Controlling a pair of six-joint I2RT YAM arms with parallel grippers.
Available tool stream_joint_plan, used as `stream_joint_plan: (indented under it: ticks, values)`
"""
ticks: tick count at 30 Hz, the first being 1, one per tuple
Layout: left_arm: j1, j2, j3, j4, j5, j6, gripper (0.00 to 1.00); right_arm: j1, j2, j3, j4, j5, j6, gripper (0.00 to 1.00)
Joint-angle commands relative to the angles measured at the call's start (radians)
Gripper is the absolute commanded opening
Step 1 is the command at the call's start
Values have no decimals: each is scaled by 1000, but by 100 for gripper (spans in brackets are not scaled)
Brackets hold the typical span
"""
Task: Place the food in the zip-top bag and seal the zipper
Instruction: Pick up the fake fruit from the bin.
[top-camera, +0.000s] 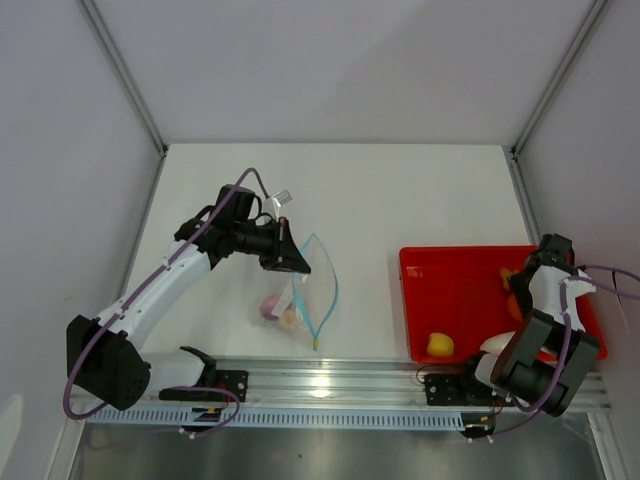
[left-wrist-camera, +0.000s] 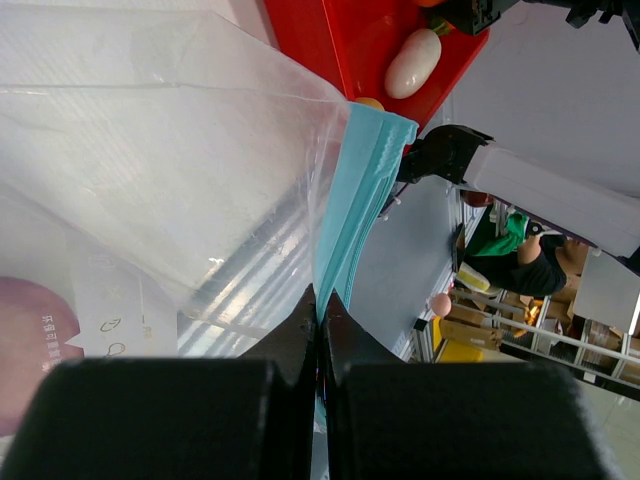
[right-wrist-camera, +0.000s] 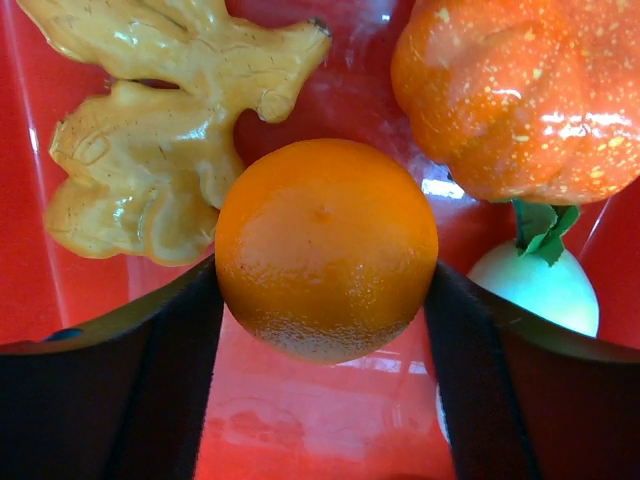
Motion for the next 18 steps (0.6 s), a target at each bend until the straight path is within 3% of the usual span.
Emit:
stream_joint_plan:
  ticks: [1, 4, 5, 8, 11, 14, 18]
  values:
    - [-6, -3, 29, 5, 28, 19, 1, -6, 8, 1, 39, 34, -1, 72]
    - [-6, -1, 28, 10, 30, 16, 1, -6, 13, -13, 63, 11, -29, 42]
    - [-6, -1, 28, 13, 28, 16, 0, -6, 13, -13, 59, 11, -30, 22]
    - [-6, 0, 28, 13, 30, 16, 1, -3, -10, 1, 35, -31, -33, 0]
    - [-6, 3, 28, 13, 28, 16, 1, 36, -88, 49, -28, -67, -26, 0]
    - [-6, 5, 31, 14, 28, 16, 1, 151, -200, 117, -115, -104, 9, 0]
    - [-6, 8, 26, 24, 22, 7, 1, 416, -302, 272, -120, -184, 26, 0]
